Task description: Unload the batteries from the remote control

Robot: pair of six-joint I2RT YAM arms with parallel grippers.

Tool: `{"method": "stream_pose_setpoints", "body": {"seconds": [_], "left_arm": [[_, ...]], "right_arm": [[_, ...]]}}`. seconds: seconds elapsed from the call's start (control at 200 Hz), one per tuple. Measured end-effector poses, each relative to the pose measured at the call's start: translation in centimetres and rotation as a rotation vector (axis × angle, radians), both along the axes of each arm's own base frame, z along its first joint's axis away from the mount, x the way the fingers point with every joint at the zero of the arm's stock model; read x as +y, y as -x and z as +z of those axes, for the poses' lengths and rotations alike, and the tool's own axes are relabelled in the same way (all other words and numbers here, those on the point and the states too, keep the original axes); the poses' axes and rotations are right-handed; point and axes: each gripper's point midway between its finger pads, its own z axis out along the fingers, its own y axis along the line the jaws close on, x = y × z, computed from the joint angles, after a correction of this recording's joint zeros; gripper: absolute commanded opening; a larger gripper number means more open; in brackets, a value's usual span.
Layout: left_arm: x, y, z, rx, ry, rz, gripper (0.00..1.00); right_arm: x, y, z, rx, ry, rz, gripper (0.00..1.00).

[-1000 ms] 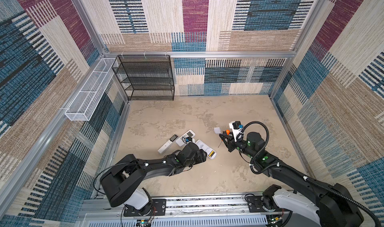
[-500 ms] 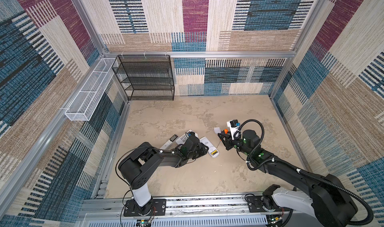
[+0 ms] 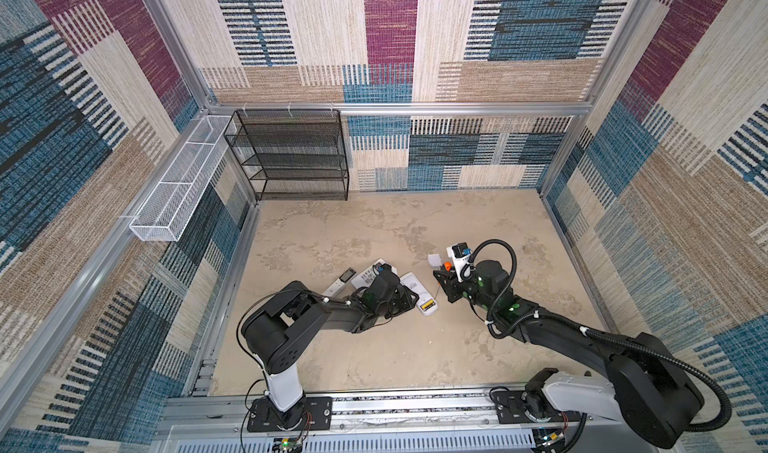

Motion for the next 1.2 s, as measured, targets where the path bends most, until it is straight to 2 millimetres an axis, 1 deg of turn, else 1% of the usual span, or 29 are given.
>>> {"method": "stream_pose_setpoints", "body": {"seconds": [0.165,0.315,0.461,0.751,1.202], "left_arm": [[-0.2,-0.6,0.0,0.011,0.008,-0.004,0.33],[-0.5,-1.0,0.0,0.016,0.018,-0.014,0.32],[-0.7,-0.9,0.0,0.019,0.020,-0.020,0.31],[-0.7,-0.7,-0.2,0.017,0.030,-0.027,0.30],[-0.7,-0.3,-0.4,0.018,0.044,-0.036,0.27]], "right_arm": [[0.2,0.0,-0.9,0.005,0.027,0.018,0.00],[0.2,0.0,-1.0,0.002,0.032,0.023,0.00],[0.3,-0.1,-1.0,-0.007,0.033,0.026,0.00],[0.5,0.1,-1.9,0.009,0.048,0.035,0.00],[0.4,-0.3,-1.5,-0.029,0.091,-0.019,0.00]]}}
